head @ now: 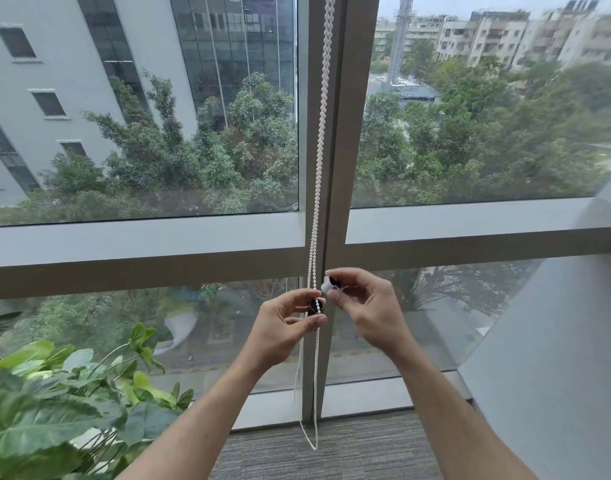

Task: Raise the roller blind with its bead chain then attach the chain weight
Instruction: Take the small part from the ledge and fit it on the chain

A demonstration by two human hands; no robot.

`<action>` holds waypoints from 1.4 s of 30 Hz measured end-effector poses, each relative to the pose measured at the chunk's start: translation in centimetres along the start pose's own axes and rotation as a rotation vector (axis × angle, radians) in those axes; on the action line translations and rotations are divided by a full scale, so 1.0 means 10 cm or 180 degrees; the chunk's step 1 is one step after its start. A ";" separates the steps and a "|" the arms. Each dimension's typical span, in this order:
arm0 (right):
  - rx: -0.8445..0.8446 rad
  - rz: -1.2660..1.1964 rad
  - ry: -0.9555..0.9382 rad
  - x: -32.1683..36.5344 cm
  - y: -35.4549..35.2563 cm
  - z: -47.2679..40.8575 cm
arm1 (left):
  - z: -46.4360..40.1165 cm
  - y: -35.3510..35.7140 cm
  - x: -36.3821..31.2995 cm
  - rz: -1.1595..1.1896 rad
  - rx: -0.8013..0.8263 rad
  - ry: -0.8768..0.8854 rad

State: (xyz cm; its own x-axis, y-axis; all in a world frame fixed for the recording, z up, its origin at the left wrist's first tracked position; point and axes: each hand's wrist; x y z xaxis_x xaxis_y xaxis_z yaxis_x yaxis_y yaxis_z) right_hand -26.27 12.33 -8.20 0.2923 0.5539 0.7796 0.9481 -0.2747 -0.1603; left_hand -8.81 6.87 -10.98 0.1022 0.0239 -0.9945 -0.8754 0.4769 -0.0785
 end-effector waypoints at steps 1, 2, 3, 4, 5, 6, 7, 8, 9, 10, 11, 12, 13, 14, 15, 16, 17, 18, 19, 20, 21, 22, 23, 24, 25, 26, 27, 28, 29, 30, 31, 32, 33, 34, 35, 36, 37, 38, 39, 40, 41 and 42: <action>0.0107 0.0033 0.0021 0.01 0.00 0.02 | 0.00 0.00 0.00 -0.0003 0.0019 0.0023; 0.0171 0.0059 0.0042 0.02 0.01 0.04 | 0.00 -0.01 -0.01 -0.0006 0.0044 0.0049; 0.0210 0.0065 0.0053 0.03 0.01 0.05 | 0.00 -0.01 -0.01 -0.0008 0.0067 0.0071; 0.0247 0.0069 0.0039 0.03 0.01 0.05 | 0.00 -0.02 -0.01 -0.0007 0.0078 0.0085; 0.0298 0.0088 -0.0011 0.04 0.02 0.06 | -0.01 -0.02 -0.01 0.0008 0.0080 0.0090; 0.0366 0.0132 -0.0084 0.05 0.02 0.06 | -0.01 -0.03 -0.01 0.0039 0.0083 0.0090; 0.0438 0.0195 -0.0154 0.06 0.03 0.06 | -0.01 -0.03 -0.01 0.0070 0.0096 0.0095; 0.0496 0.0273 -0.0201 0.07 0.04 0.05 | -0.01 -0.04 -0.01 0.0085 0.0118 0.0105; 0.0537 0.0364 -0.0231 0.08 0.04 0.04 | -0.01 -0.04 -0.02 0.0090 0.0141 0.0116; 0.0563 0.0457 -0.0254 0.09 0.05 0.03 | -0.01 -0.05 -0.03 0.0097 0.0161 0.0126; 0.0583 0.0547 -0.0282 0.10 0.05 0.02 | -0.01 -0.05 -0.04 0.0111 0.0178 0.0134; 0.0605 0.0638 -0.0315 0.11 0.06 0.01 | 0.00 -0.06 -0.05 0.0123 0.0193 0.0141; 0.0633 0.0728 -0.0352 0.12 0.07 -0.01 | 0.00 -0.07 -0.06 0.0130 0.0206 0.0148; 0.0661 0.0808 -0.0390 0.13 0.08 -0.02 | 0.00 -0.08 -0.06 0.0134 0.0216 0.0157; 0.0687 0.0872 -0.0423 0.14 0.09 -0.03 | 0.00 -0.08 -0.07 0.0137 0.0226 0.0169; 0.0708 0.0924 -0.0447 0.15 0.09 -0.04 | -0.01 -0.09 -0.07 0.0146 0.0234 0.0182; 0.0721 0.0968 -0.0461 0.15 0.10 -0.05 | -0.01 -0.09 -0.07 0.0167 0.0235 0.0190; 0.0721 0.1002 -0.0465 0.16 0.10 -0.06 | -0.02 -0.09 -0.07 0.0195 0.0234 0.0196; 0.0710 0.1023 -0.0464 0.16 0.11 -0.06 | -0.02 -0.09 -0.08 0.0212 0.0236 0.0202; 0.0694 0.1035 -0.0464 0.17 0.12 -0.07 | -0.02 -0.09 -0.09 0.0213 0.0250 0.0210; 0.0679 0.1042 -0.0468 0.18 0.13 -0.08 | -0.03 -0.09 -0.10 0.0208 0.0276 0.0218; 0.0668 0.1051 -0.0473 0.18 0.13 -0.08 | -0.03 -0.09 -0.10 0.0210 0.0304 0.0222; 0.0663 0.1065 -0.0478 0.18 0.14 -0.09 | -0.04 -0.09 -0.11 0.0220 0.0327 0.0220; 0.0676 0.1083 -0.0482 0.18 0.14 -0.10 | -0.05 -0.10 -0.11 0.0232 0.0348 0.0212; 0.0717 0.1108 -0.0480 0.18 0.13 -0.10 | -0.05 -0.10 -0.11 0.0240 0.0372 0.0198; 0.0779 0.1137 -0.0477 0.18 0.13 -0.10 | -0.05 -0.11 -0.11 0.0246 0.0403 0.0180; 0.0848 0.1163 -0.0482 0.18 0.12 -0.11 | -0.06 -0.12 -0.11 0.0261 0.0440 0.0160; 0.0909 0.1181 -0.0501 0.18 0.12 -0.11 | -0.06 -0.12 -0.11 0.0302 0.0484 0.0133; 0.0961 0.1198 -0.0532 0.18 0.11 -0.11 | -0.07 -0.13 -0.11 0.0368 0.0532 0.0098; 0.1009 0.1221 -0.0566 0.19 0.10 -0.11 | -0.07 -0.14 -0.11 0.0444 0.0578 0.0061; 0.1055 0.1250 -0.0591 0.19 0.08 -0.11 | -0.07 -0.14 -0.11 0.0515 0.0622 0.0026; 0.1091 0.1278 -0.0605 0.18 0.07 -0.12 | -0.07 -0.14 -0.12 0.0577 0.0666 -0.0006; 0.1114 0.1300 -0.0609 0.18 0.06 -0.12 | -0.06 -0.15 -0.13 0.0627 0.0712 -0.0039; 0.1127 0.1316 -0.0608 0.17 0.04 -0.13 | -0.06 -0.15 -0.13 0.0667 0.0762 -0.0072; 0.1133 0.1324 -0.0604 0.17 0.03 -0.13 | -0.06 -0.15 -0.13 0.0695 0.0813 -0.0104; 0.1139 0.1322 -0.0600 0.17 0.03 -0.13 | -0.05 -0.15 -0.14 0.0711 0.0861 -0.0130; 0.1147 0.1309 -0.0600 0.16 0.03 -0.12 | -0.05 -0.16 -0.13 0.0719 0.0900 -0.0150; 0.1148 0.1289 -0.0602 0.16 0.02 -0.12 | -0.05 -0.16 -0.13 0.0721 0.0927 -0.0169; 0.1141 0.1261 -0.0602 0.16 0.02 -0.11 | -0.05 -0.17 -0.13 0.0720 0.0943 -0.0192; 0.1127 0.1233 -0.0602 0.16 0.02 -0.11 | -0.04 -0.18 -0.14 0.0716 0.0953 -0.0218; 0.1113 0.1211 -0.0607 0.15 0.02 -0.10 | -0.03 -0.18 -0.14 0.0706 0.0964 -0.0242; 0.1099 0.1191 -0.0619 0.15 0.02 -0.10 | -0.03 -0.18 -0.15 0.0688 0.0975 -0.0259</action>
State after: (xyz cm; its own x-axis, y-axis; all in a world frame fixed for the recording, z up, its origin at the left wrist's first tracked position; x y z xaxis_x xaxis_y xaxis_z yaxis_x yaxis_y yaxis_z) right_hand -25.75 12.30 -6.46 0.6045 0.6120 0.5099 0.7513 -0.2251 -0.6204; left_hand -7.51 5.73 -9.33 -0.0212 0.2165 -0.9760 -0.7003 0.6935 0.1691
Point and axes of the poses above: each hand's wrist, its own z-axis away from the middle knuckle, its own y-axis out of the palm, x = y × z, and after that the axes turned 15 degrees about -y, right-handed
